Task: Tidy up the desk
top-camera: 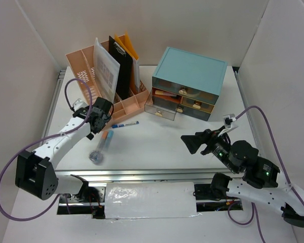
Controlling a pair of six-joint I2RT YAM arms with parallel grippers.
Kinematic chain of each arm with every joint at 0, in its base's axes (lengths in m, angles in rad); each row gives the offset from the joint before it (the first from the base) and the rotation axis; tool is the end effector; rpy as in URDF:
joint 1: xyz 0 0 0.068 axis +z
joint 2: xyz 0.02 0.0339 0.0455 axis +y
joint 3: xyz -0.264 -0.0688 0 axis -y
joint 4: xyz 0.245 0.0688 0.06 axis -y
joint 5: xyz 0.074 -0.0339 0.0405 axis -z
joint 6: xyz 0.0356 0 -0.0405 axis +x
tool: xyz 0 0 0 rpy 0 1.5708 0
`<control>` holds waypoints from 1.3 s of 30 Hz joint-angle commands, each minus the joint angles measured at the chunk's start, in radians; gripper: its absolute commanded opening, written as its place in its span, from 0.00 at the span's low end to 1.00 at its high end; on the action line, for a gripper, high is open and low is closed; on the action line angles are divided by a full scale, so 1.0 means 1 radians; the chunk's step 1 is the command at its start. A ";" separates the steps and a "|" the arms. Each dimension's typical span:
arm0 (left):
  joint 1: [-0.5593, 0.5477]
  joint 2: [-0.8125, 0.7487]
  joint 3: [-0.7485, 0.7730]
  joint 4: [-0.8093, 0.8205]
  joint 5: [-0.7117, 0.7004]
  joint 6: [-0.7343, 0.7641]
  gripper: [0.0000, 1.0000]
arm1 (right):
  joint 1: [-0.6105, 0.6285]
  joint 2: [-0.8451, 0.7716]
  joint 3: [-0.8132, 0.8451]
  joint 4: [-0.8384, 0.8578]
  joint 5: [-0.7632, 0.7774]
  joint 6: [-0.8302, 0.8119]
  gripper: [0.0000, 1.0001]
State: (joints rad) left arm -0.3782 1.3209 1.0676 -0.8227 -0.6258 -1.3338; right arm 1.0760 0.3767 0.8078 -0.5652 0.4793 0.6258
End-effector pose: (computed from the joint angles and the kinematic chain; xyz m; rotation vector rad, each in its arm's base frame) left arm 0.2454 -0.0751 0.2755 -1.2552 2.0051 0.0502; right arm 0.0509 0.0597 0.3534 -0.0259 1.7657 0.8568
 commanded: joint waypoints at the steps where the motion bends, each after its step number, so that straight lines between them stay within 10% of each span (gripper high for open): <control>1: 0.002 0.015 -0.055 0.028 0.024 0.025 0.99 | 0.004 0.036 -0.001 0.076 -0.024 -0.020 1.00; 16: 0.001 0.026 -0.305 0.425 0.238 0.294 0.87 | 0.004 0.060 -0.030 0.113 -0.054 -0.038 1.00; 32: 0.001 0.135 -0.350 0.511 0.294 0.357 0.70 | 0.006 0.082 -0.029 0.125 -0.064 -0.041 1.00; 39: -0.005 0.136 -0.348 0.524 0.327 0.369 0.28 | 0.005 0.074 -0.022 0.120 -0.053 -0.043 1.00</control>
State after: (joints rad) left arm -0.3782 1.4567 0.7235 -0.3103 -0.3210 -0.9871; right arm 1.0756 0.4507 0.7761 -0.4900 0.4213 0.6037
